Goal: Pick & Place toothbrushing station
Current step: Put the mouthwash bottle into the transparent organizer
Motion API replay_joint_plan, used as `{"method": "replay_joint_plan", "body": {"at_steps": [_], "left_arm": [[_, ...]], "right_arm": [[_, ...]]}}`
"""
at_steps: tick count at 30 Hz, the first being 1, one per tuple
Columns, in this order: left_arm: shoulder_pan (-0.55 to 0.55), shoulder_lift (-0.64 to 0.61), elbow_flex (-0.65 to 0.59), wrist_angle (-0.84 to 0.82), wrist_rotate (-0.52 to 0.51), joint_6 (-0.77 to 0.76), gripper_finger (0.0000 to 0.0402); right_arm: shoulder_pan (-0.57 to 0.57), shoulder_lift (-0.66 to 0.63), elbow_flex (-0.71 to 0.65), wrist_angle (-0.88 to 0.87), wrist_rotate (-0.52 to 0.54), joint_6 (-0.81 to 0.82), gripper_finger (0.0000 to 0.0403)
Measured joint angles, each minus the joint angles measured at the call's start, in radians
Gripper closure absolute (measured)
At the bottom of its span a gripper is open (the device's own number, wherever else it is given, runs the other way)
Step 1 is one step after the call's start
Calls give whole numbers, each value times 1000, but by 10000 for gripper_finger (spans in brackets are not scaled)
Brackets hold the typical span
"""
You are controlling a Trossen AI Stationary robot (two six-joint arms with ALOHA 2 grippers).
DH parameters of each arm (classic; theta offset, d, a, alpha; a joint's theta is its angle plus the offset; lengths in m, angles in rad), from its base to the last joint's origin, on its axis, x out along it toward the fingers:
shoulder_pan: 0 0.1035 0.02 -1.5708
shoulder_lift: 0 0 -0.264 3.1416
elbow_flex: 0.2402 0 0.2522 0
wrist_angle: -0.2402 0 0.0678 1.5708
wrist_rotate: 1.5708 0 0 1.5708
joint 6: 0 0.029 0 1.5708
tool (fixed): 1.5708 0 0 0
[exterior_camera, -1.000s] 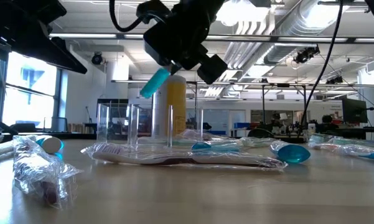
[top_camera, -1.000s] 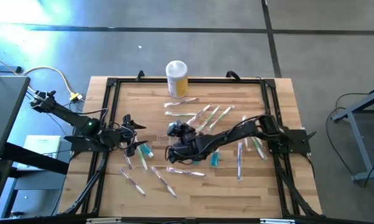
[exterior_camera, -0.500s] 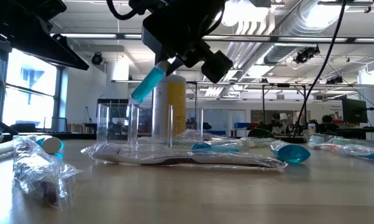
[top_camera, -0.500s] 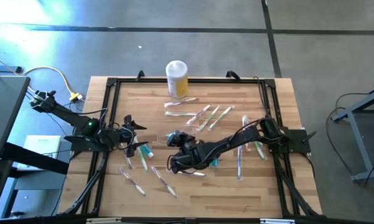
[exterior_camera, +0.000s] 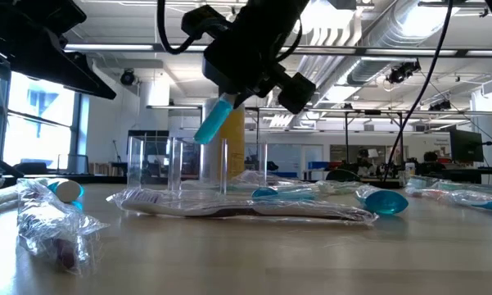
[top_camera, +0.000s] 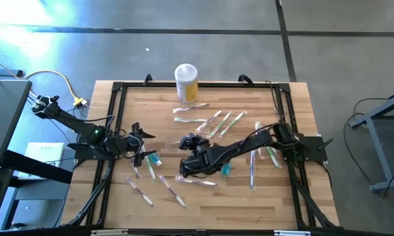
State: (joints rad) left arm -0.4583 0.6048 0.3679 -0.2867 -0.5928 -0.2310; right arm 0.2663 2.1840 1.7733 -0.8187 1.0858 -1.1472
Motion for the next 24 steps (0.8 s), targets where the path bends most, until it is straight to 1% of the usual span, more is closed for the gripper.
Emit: {"method": "replay_joint_plan", "body": {"at_steps": [6,19,24], "left_arm": [[0,2,0,0,0,0,103],[0,2,0,0,0,2,103],[0,3,0,-8,-1,2,103]], "right_arm": [[-2,0,0,-9,-45,-17,314],[-46,0,0,-9,-142,-38,310],[-46,30,-1,14,-143,-130,313]]}}
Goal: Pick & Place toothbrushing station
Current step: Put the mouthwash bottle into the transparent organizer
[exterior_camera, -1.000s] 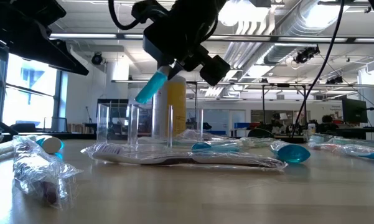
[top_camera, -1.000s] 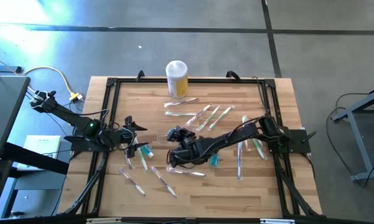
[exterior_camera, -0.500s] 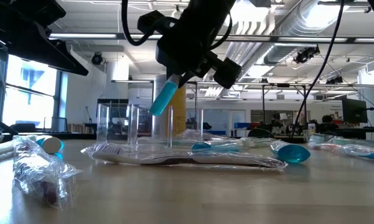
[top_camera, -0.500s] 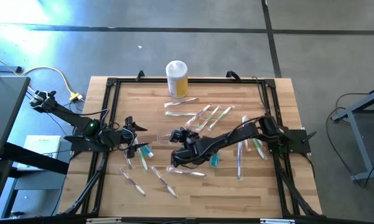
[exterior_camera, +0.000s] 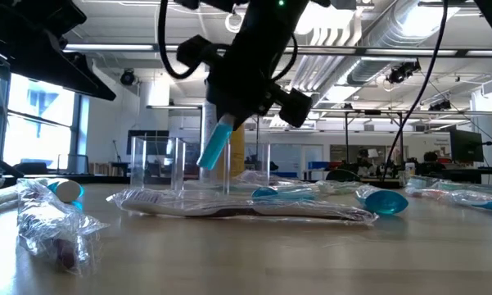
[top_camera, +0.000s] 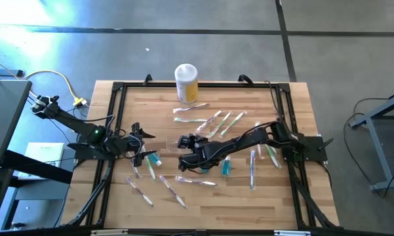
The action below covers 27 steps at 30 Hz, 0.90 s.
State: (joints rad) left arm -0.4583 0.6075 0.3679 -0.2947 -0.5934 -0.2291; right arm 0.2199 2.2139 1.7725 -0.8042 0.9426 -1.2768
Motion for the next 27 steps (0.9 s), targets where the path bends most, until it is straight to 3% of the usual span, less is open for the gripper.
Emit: {"method": "replay_joint_plan", "body": {"at_steps": [10,27], "left_arm": [[0,15,-4,-1,1,0,103],[0,22,-3,0,2,0,103]], "right_arm": [[-14,55,0,87,28,-141,312],[-13,56,0,85,14,-53,298]]}}
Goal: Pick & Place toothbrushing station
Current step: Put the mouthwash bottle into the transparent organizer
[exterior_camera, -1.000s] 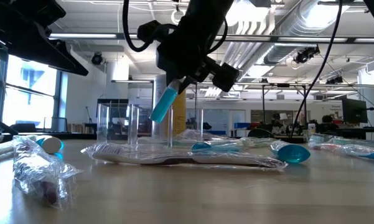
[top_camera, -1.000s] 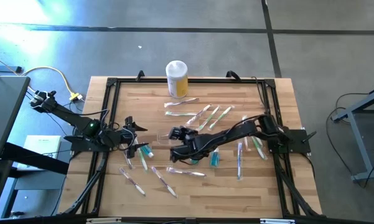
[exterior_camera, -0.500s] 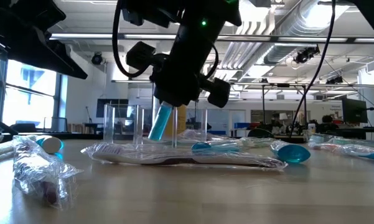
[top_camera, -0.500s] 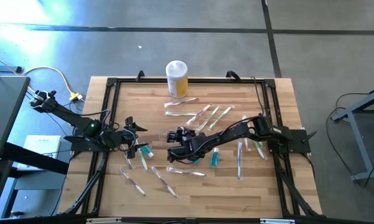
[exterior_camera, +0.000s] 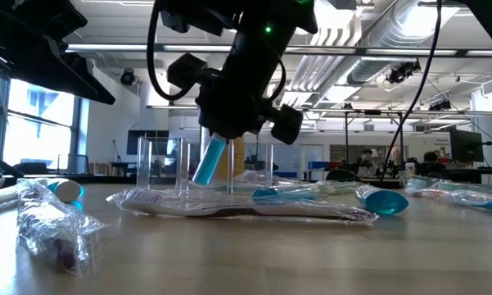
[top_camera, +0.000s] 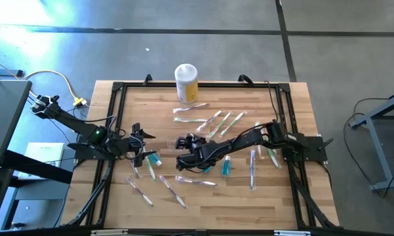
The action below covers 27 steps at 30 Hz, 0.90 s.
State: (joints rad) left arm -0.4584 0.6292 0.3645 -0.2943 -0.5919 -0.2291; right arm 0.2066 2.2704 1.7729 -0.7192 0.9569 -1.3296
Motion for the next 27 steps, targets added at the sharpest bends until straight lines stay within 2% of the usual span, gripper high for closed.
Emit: {"method": "replay_joint_plan", "body": {"at_steps": [20,27], "left_arm": [[0,0,0,0,1,0,103],[0,0,0,0,1,0,103]], "right_arm": [[3,-10,4,28,-15,43,295],[10,-10,53,22,-24,43,295]]}}
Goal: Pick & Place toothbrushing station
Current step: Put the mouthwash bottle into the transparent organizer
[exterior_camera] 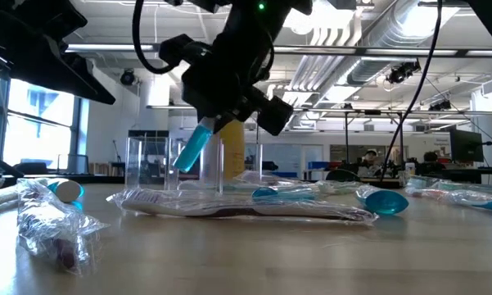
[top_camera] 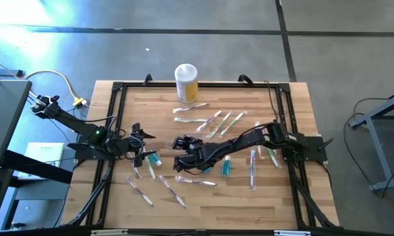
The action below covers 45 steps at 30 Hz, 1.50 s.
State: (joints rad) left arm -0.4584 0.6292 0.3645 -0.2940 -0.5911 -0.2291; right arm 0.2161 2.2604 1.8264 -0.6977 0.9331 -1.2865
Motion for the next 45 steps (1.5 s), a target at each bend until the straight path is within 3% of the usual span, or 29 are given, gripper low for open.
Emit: {"method": "replay_joint_plan", "body": {"at_steps": [17,32,45], "left_arm": [[0,4,2,9,1,-2,103],[0,11,2,8,-1,-3,103],[0,95,2,25,-2,-3,103]], "right_arm": [[-13,0,15,-62,-43,81,295],[-13,0,15,-53,-45,50,295],[-13,0,15,10,-34,-1,295]]}}
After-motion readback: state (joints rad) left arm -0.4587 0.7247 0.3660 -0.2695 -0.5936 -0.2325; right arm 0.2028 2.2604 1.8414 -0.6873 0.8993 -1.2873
